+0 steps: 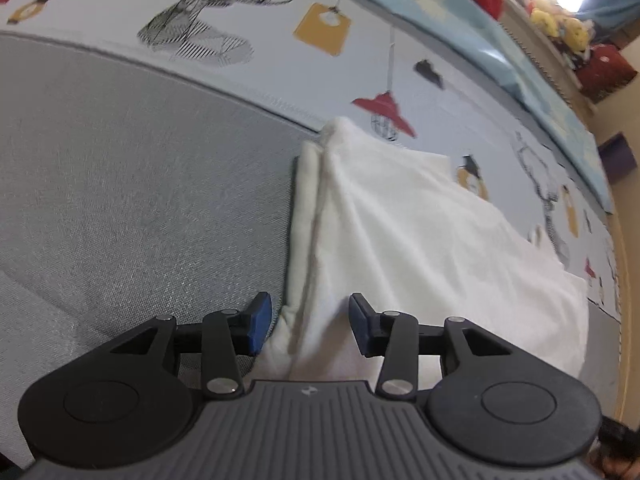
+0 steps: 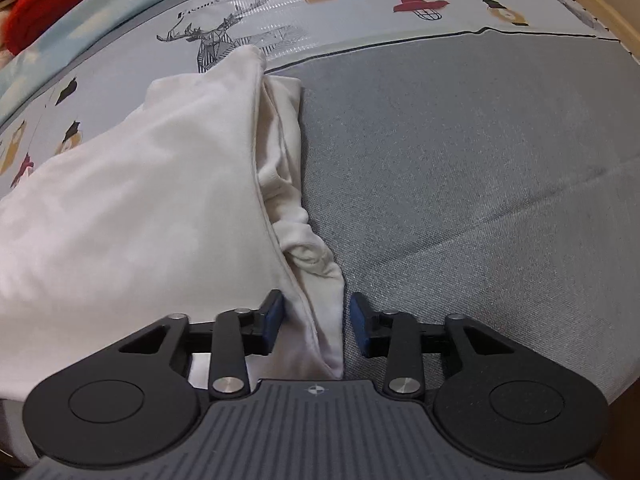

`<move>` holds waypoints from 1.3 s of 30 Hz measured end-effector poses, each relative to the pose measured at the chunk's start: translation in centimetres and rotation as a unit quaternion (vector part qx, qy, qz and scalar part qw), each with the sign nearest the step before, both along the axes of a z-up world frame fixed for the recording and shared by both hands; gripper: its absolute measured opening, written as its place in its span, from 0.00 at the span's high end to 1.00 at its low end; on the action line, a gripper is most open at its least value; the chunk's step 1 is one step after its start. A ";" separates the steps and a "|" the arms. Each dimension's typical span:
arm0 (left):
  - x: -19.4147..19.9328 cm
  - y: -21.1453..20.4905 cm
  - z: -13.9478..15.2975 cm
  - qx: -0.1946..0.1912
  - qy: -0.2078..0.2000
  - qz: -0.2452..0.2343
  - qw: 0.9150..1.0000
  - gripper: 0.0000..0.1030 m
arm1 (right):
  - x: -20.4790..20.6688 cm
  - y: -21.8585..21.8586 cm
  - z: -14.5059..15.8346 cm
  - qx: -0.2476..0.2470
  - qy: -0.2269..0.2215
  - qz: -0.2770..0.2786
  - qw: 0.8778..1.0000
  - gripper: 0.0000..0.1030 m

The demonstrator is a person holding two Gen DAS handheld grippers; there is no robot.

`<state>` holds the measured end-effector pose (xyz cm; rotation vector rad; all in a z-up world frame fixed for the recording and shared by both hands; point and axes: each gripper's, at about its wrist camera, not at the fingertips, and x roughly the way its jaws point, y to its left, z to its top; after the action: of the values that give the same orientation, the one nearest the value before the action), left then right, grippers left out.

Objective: Fold small clothes

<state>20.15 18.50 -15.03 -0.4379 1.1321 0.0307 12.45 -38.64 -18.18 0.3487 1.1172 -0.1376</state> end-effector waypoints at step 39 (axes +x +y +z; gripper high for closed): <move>-1.4 4.8 -1.3 0.032 0.026 -0.004 0.999 0.63 | -3.0 5.5 9.9 -0.034 -0.213 -0.007 0.976 0.68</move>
<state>18.74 23.25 -16.29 -0.3765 1.1798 0.0715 9.48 -33.11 -8.32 0.3064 0.6841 -0.1075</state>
